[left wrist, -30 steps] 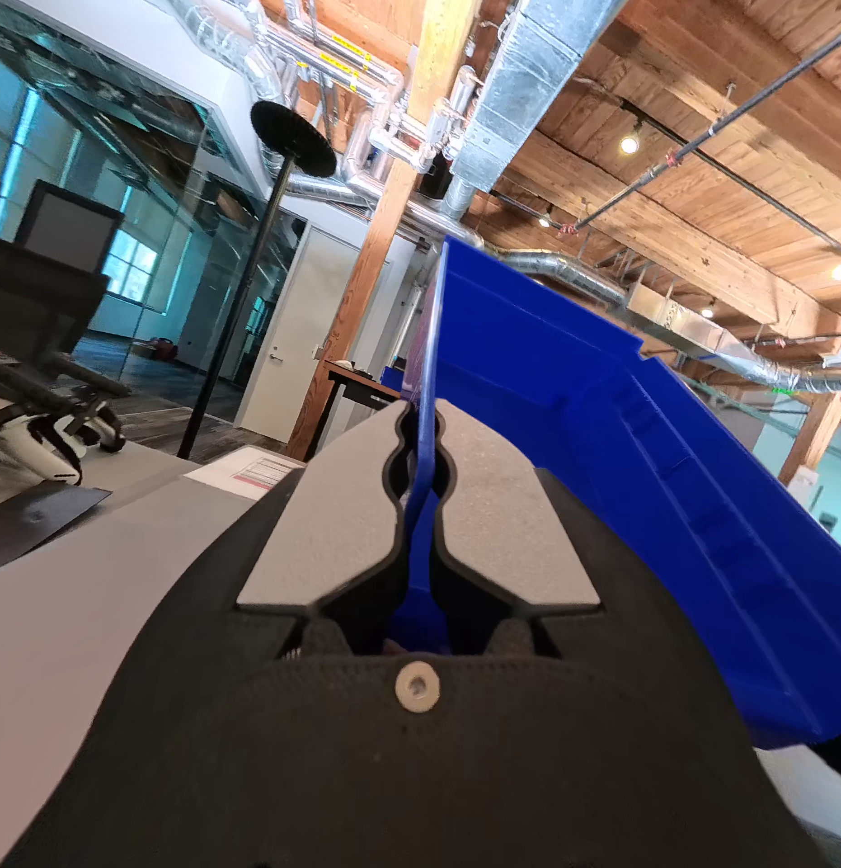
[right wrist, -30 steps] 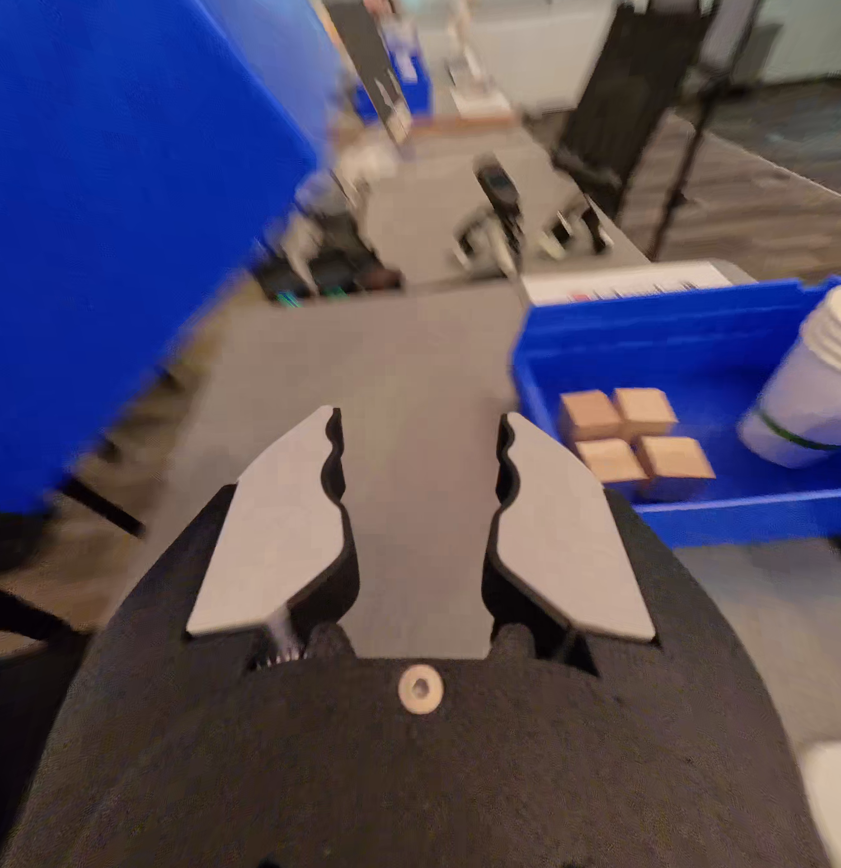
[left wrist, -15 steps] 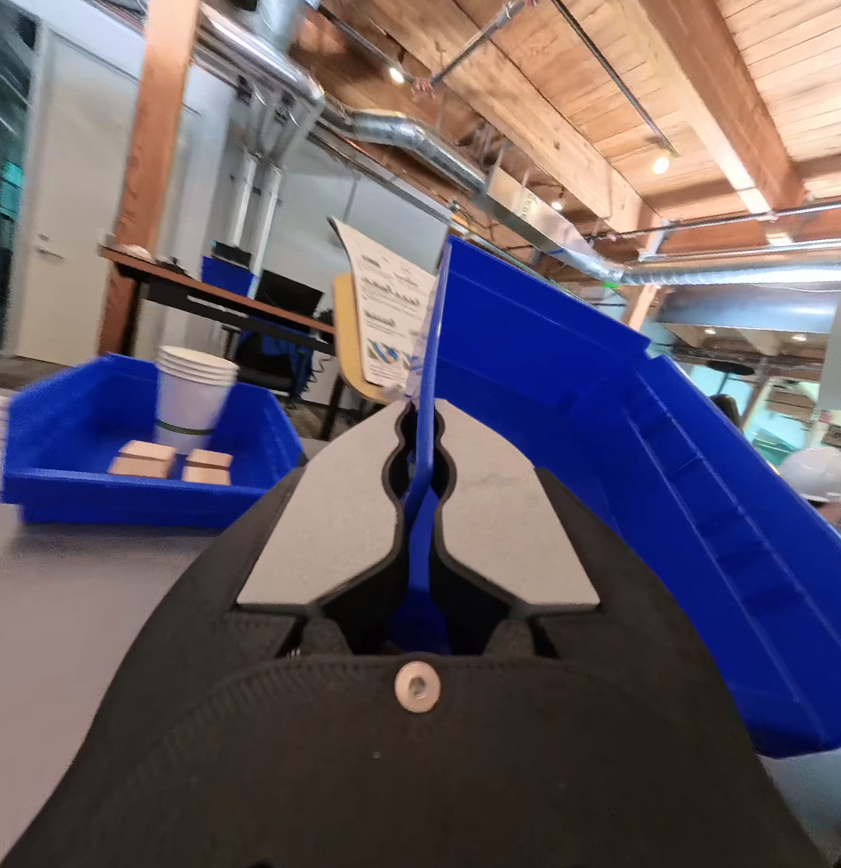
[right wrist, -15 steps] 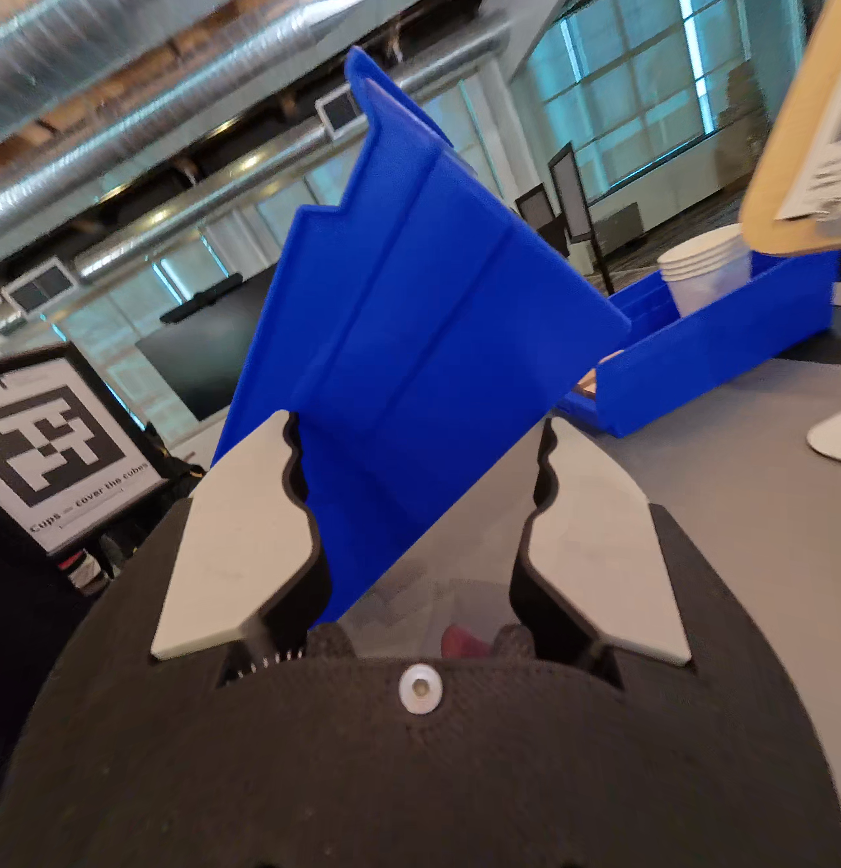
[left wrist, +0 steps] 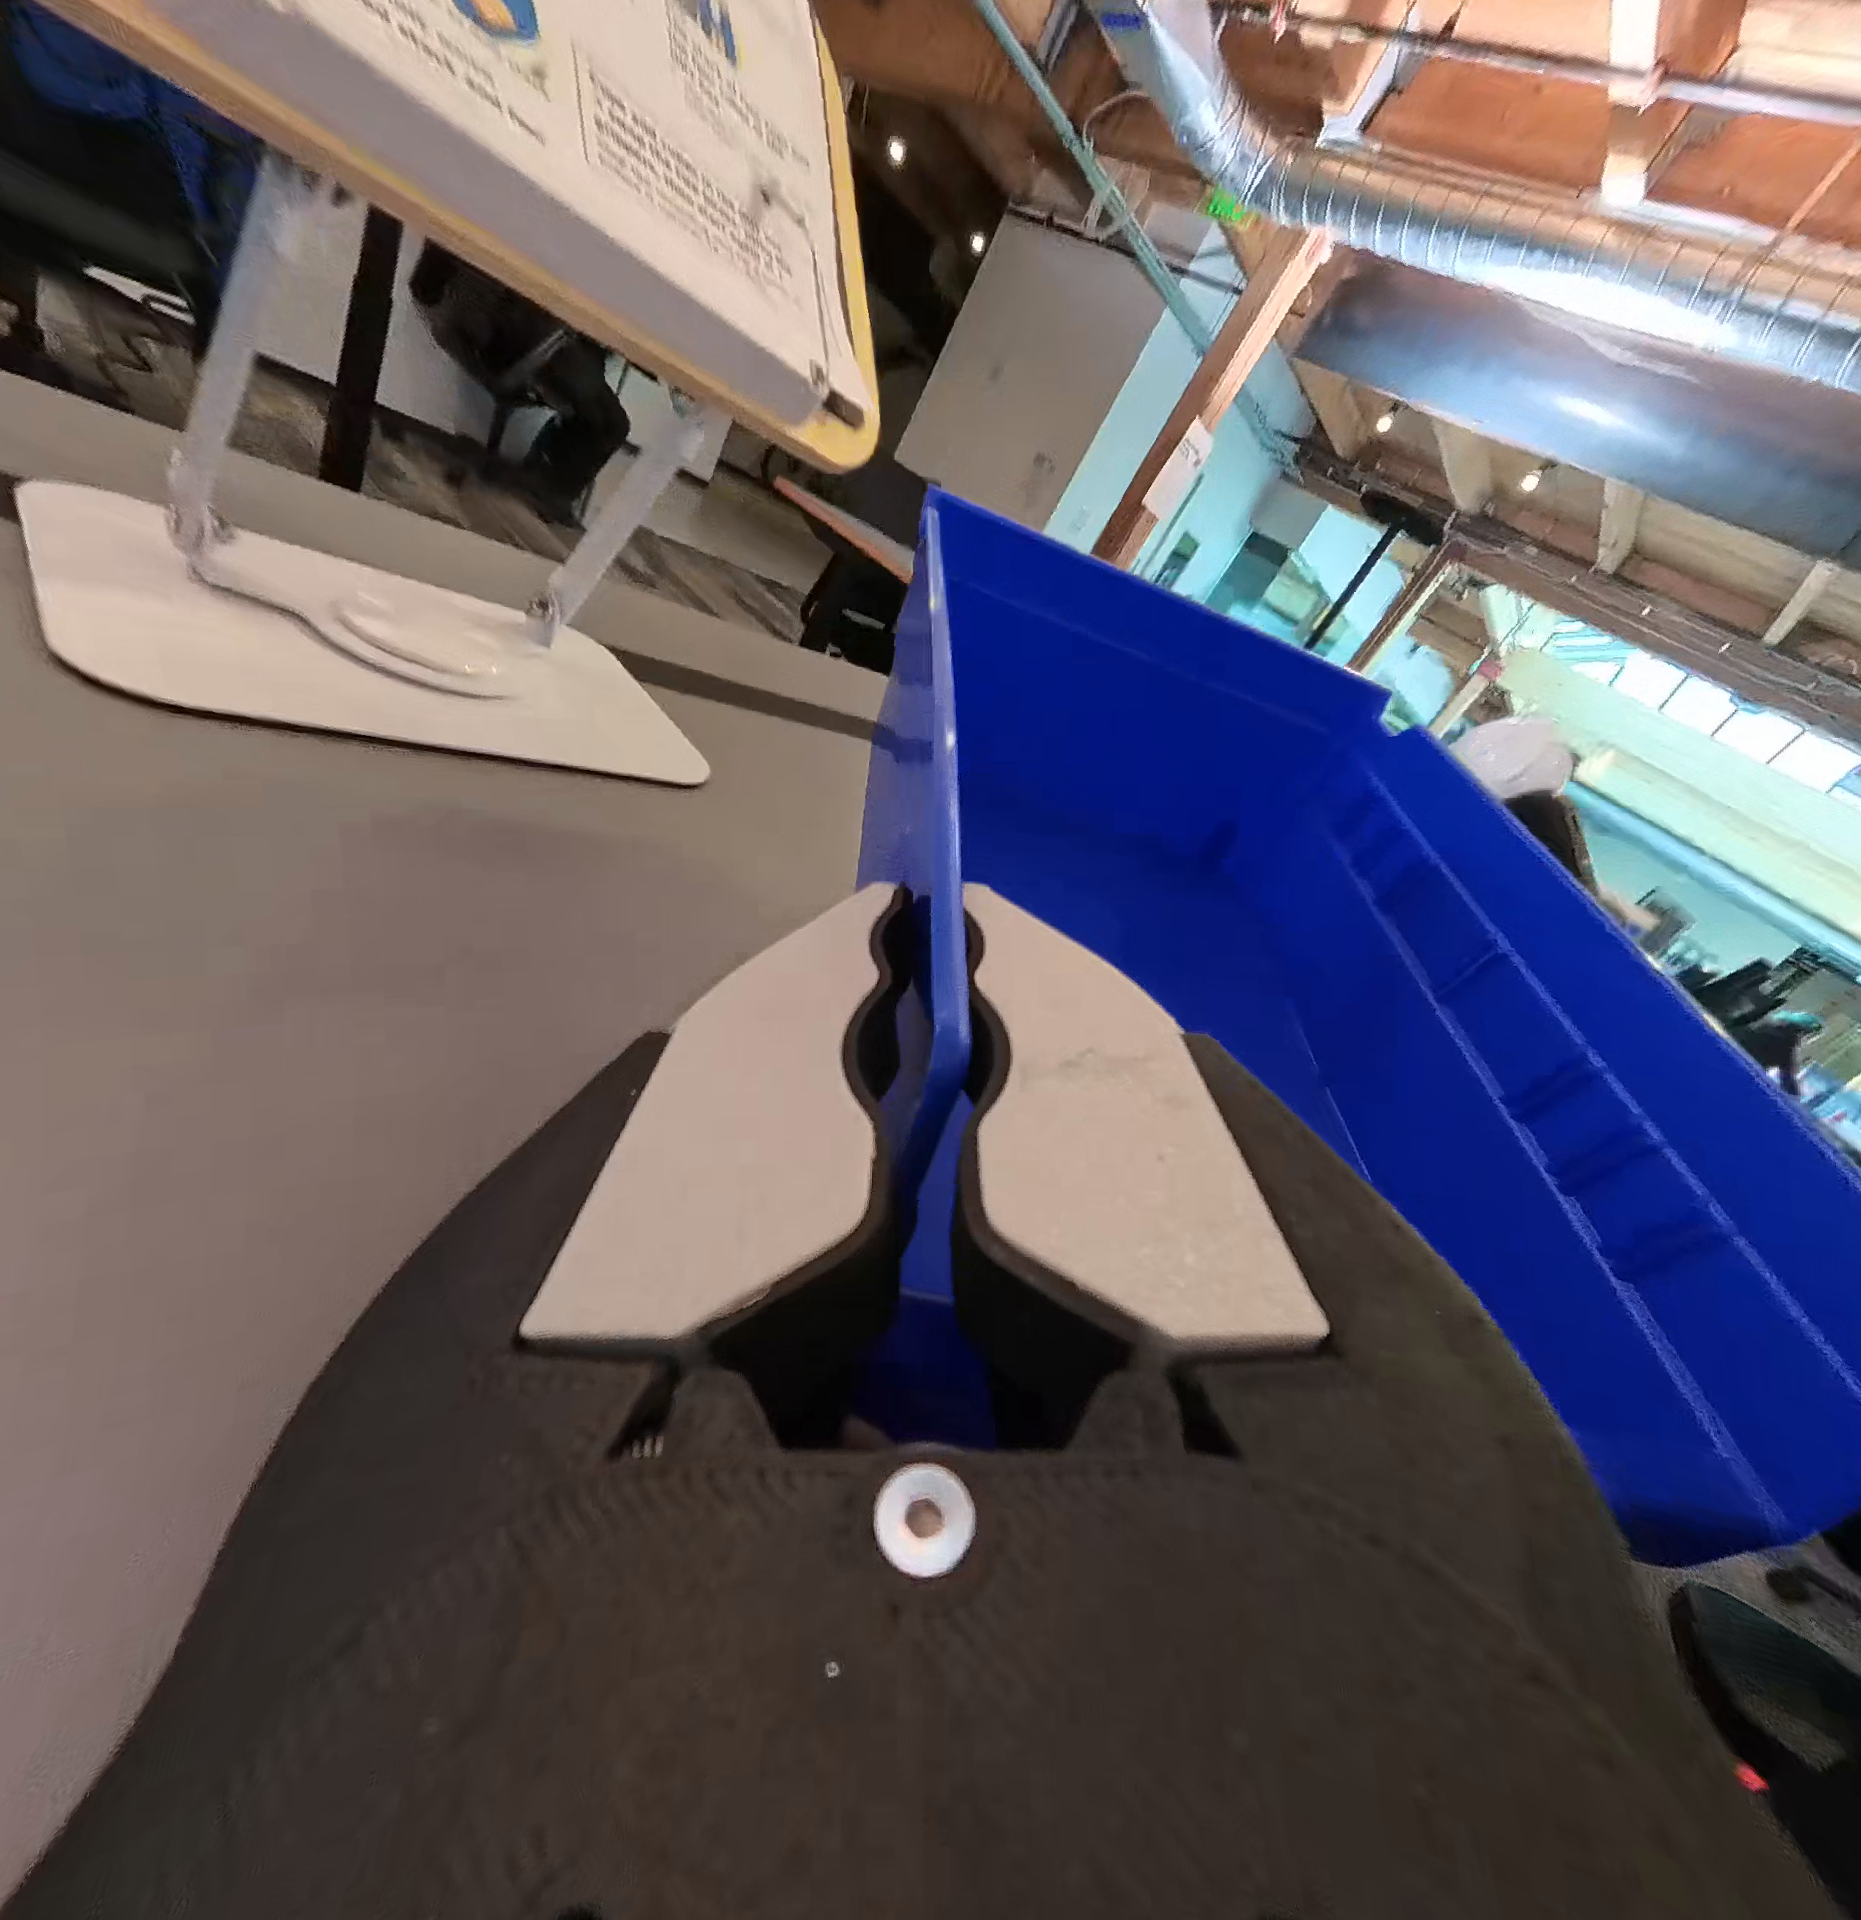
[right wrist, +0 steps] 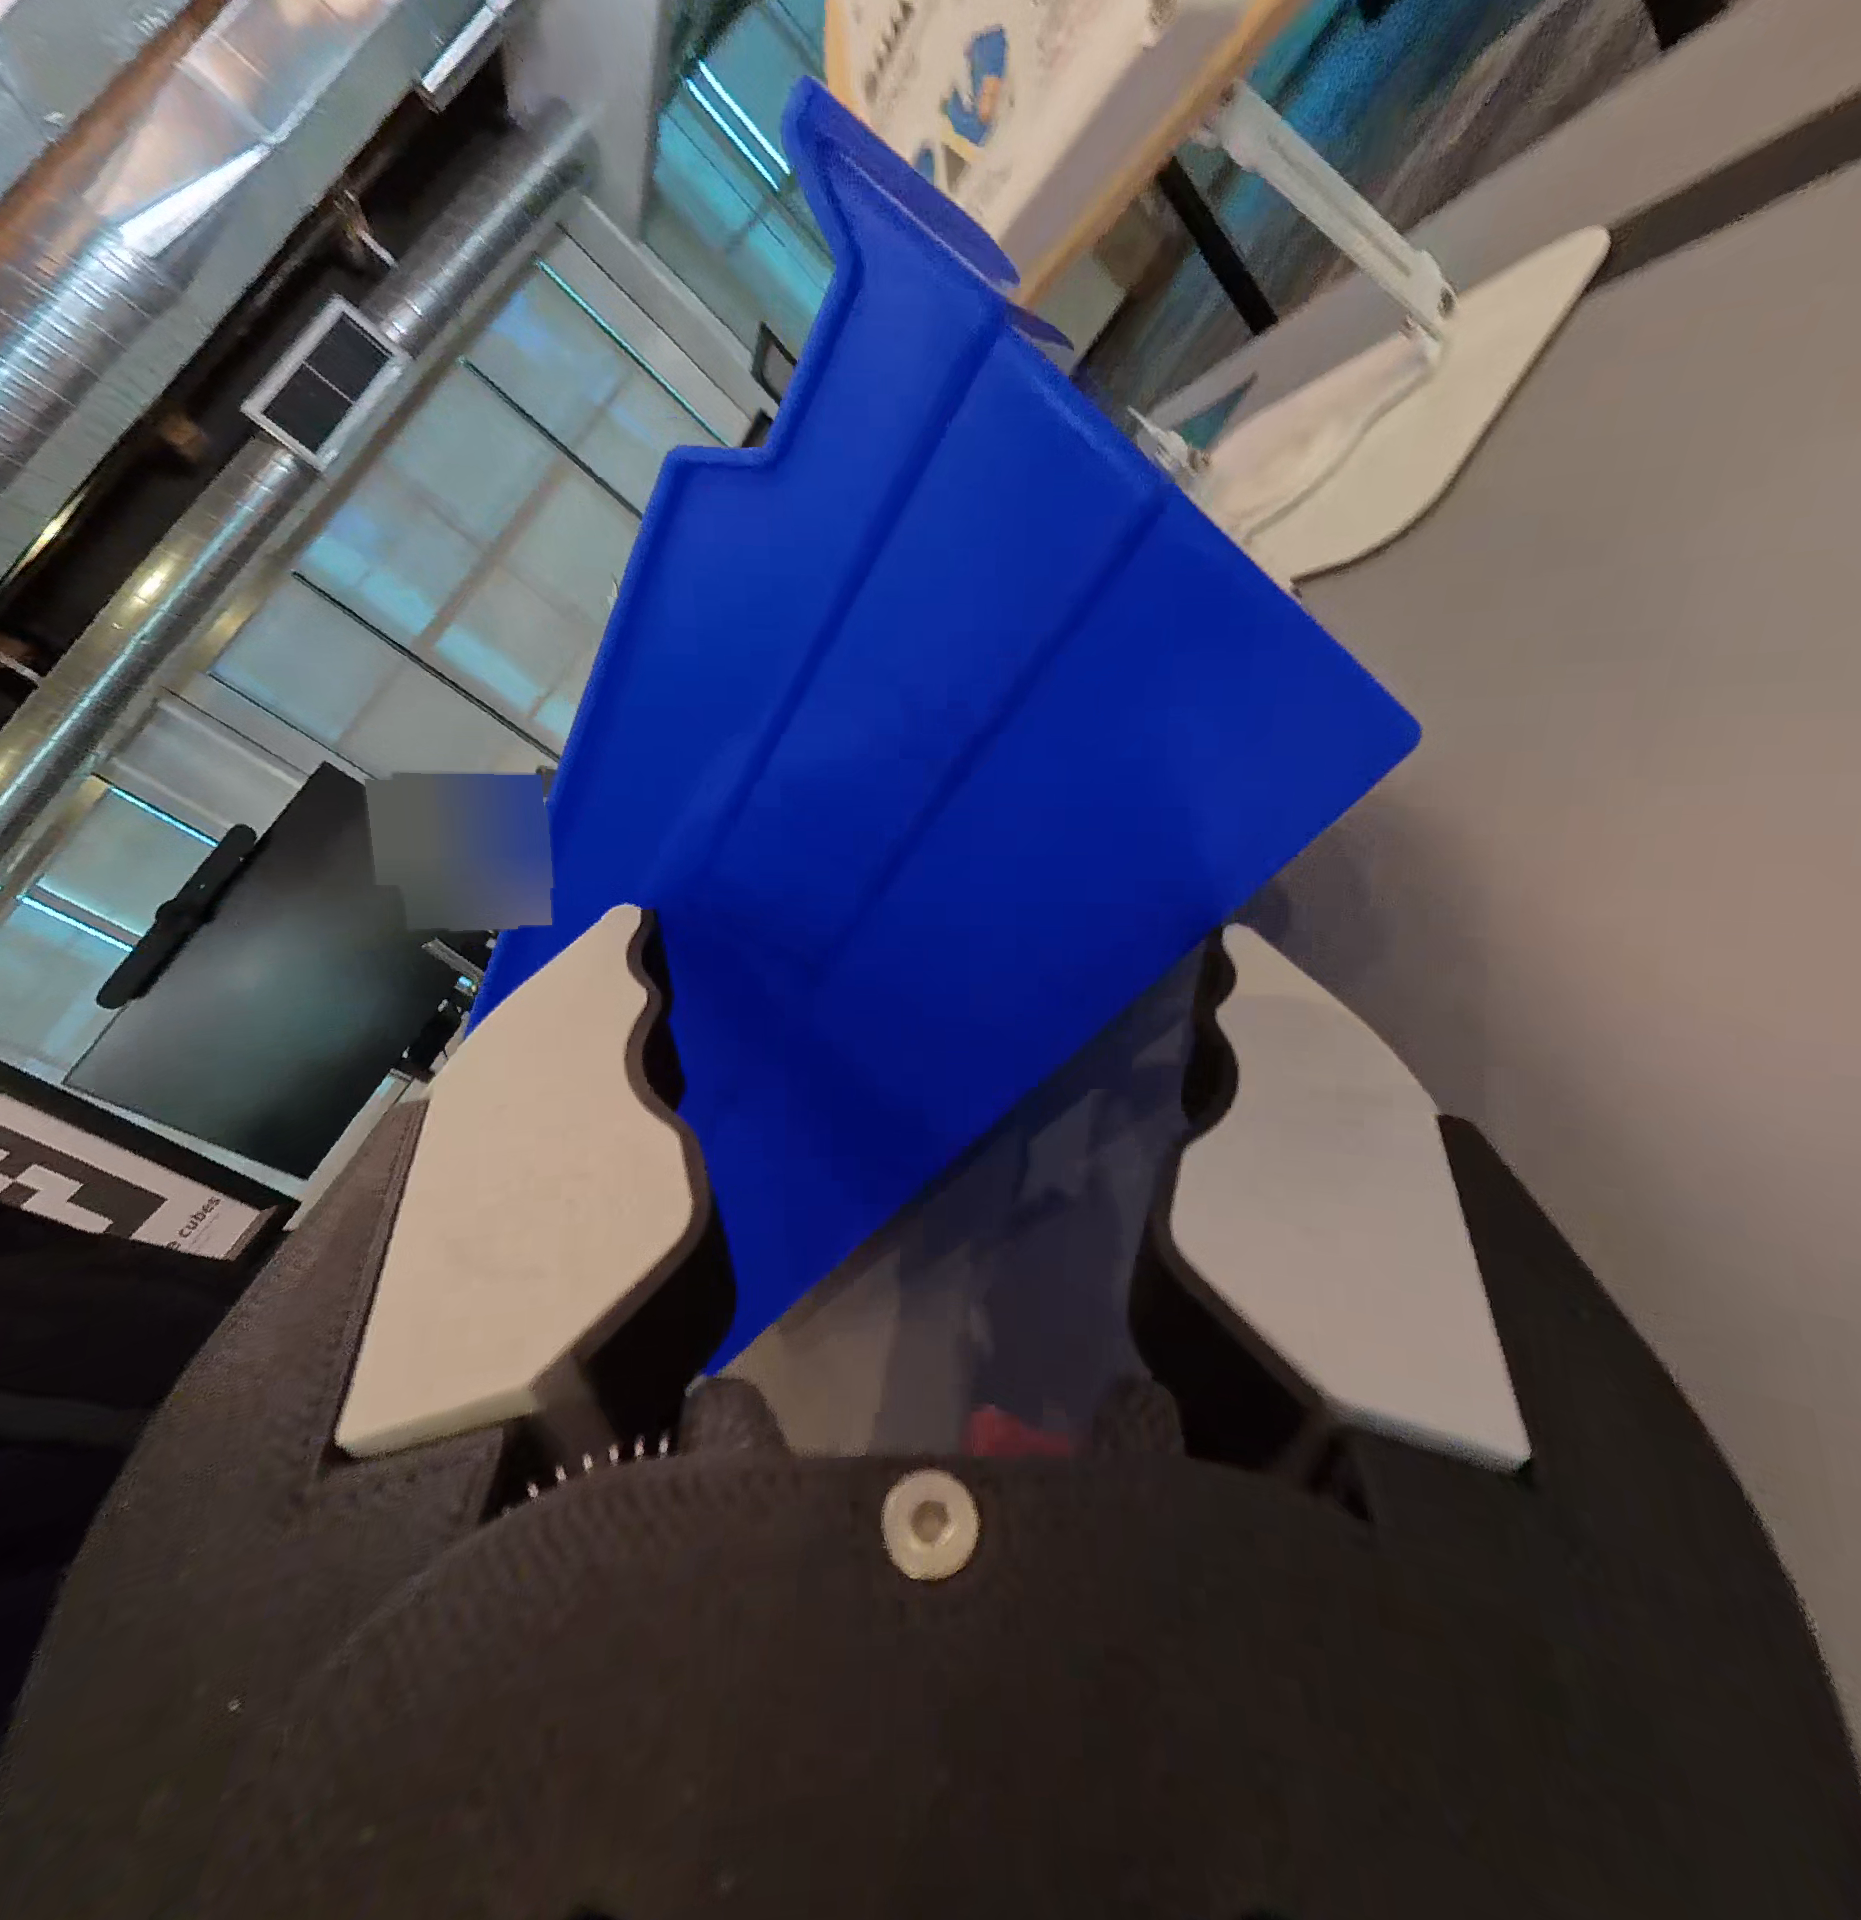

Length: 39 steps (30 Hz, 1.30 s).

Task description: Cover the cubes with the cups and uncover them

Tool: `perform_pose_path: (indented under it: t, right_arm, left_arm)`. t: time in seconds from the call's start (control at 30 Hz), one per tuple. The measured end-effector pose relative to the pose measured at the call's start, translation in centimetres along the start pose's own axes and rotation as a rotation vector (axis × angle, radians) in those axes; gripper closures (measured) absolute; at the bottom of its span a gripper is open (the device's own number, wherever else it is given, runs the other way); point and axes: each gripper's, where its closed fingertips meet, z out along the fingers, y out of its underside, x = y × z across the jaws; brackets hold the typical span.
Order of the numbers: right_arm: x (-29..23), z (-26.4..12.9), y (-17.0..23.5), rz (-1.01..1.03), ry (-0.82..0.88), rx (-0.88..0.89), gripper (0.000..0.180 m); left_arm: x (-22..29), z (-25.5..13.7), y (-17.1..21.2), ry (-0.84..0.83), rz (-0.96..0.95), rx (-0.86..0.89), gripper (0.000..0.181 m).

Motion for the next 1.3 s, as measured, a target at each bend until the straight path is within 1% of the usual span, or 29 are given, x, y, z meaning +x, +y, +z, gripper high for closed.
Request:
perform_pose_path:
  t: [0.07, 0.1, 0.2, 0.27, 0.4, 0.43, 0.5, 0.53, 0.6, 0.63, 0.73, 0.77, 0.8, 0.93, 1.0, 1.03, 1.07, 1.1, 1.13, 1.2, 1.3]
  right_arm:
    - [1.6, -0.6, 0.2, 0.014, 0.023, -0.055, 0.087]
    - [2.1, -0.7, 0.4, 0.015, 0.018, -0.086, 0.099]
    - [3.9, -0.6, 0.9, 0.009, 0.046, -0.132, 0.107]
    - [4.8, -0.5, 1.1, 0.019, 0.058, -0.151, 0.106]
    - [5.4, -0.9, 1.1, 0.011, 0.087, -0.149, 0.102]
    - [5.4, -1.0, 1.1, -0.001, 0.099, -0.149, 0.1]
    - [5.0, -1.5, 0.8, -0.032, 0.123, -0.132, 0.098]
    - [4.7, -1.7, 0.8, -0.045, 0.132, -0.132, 0.097]
    - [3.5, -2.2, 0.8, -0.095, 0.139, -0.125, 0.097]
    - [2.7, -2.5, 0.8, -0.134, 0.141, -0.114, 0.097]
    - [-0.2, -2.8, 1.8, -0.311, 0.163, -0.122, 0.091]
    - [-1.4, -2.6, 2.6, -0.363, 0.162, -0.137, 0.09]
    - [-2.4, -2.2, 3.6, -0.391, 0.165, -0.162, 0.085]
    - [-4.1, -0.3, 7.1, -0.424, 0.255, -0.194, 0.051]
    - [-4.3, 0.8, 8.8, -0.453, 0.294, -0.217, 0.045]
    - [-4.1, 1.4, 9.7, -0.469, 0.315, -0.246, 0.043]
    - [-3.9, 2.0, 10.4, -0.476, 0.325, -0.268, 0.041]
    - [-4.0, 2.3, 10.4, -0.456, 0.315, -0.253, 0.046]
    - [-3.9, 2.5, 10.4, -0.452, 0.32, -0.257, 0.047]
    - [-3.0, 2.3, 9.9, -0.5, 0.363, -0.281, 0.048]
    - [-1.3, 0.9, 8.3, -0.548, 0.395, -0.312, 0.058]
  left_arm:
    - [0.0, 0.6, 0.5, -0.024, 0.014, -0.034, 0.175]
    - [0.0, 0.8, 0.7, -0.029, 0.015, -0.048, 0.175]
    - [0.2, 1.2, 1.7, -0.044, 0.03, -0.113, 0.169]
    - [0.2, 1.2, 1.8, -0.037, 0.021, -0.12, 0.166]
    - [0.8, 0.6, 2.6, 0.034, 0.003, -0.198, 0.159]
    - [1.1, 0.3, 2.3, 0.053, 0.009, -0.184, 0.158]
    - [2.0, -0.5, 0.9, 0.107, 0.017, -0.119, 0.144]
    - [2.1, -1.2, -0.2, 0.119, 0.028, -0.075, 0.142]
    - [2.0, -2.6, -2.7, 0.142, 0.075, 0.0, 0.148]
    - [1.6, -3.2, -3.4, 0.142, 0.103, -0.003, 0.15]
    - [-0.2, -3.8, -3.7, 0.121, 0.194, -0.086, 0.155]
    - [-0.4, -3.8, -3.4, 0.148, 0.206, -0.126, 0.16]
    - [-0.7, -3.7, -3.0, 0.175, 0.197, -0.167, 0.161]
    - [-1.5, -2.7, -0.6, 0.251, 0.199, -0.314, 0.155]
    - [-1.0, -2.2, 0.9, 0.325, 0.172, -0.381, 0.155]
    - [-0.8, -2.0, 1.6, 0.345, 0.163, -0.409, 0.155]
    - [-0.3, -1.8, 2.2, 0.363, 0.158, -0.427, 0.161]
    - [-0.1, -1.6, 2.5, 0.355, 0.159, -0.429, 0.174]
    - [0.0, -1.3, 2.8, 0.341, 0.168, -0.43, 0.181]
    - [0.6, -0.8, 3.0, 0.336, 0.171, -0.424, 0.181]
    - [2.4, 0.4, 3.8, 0.37, 0.139, -0.421, 0.181]
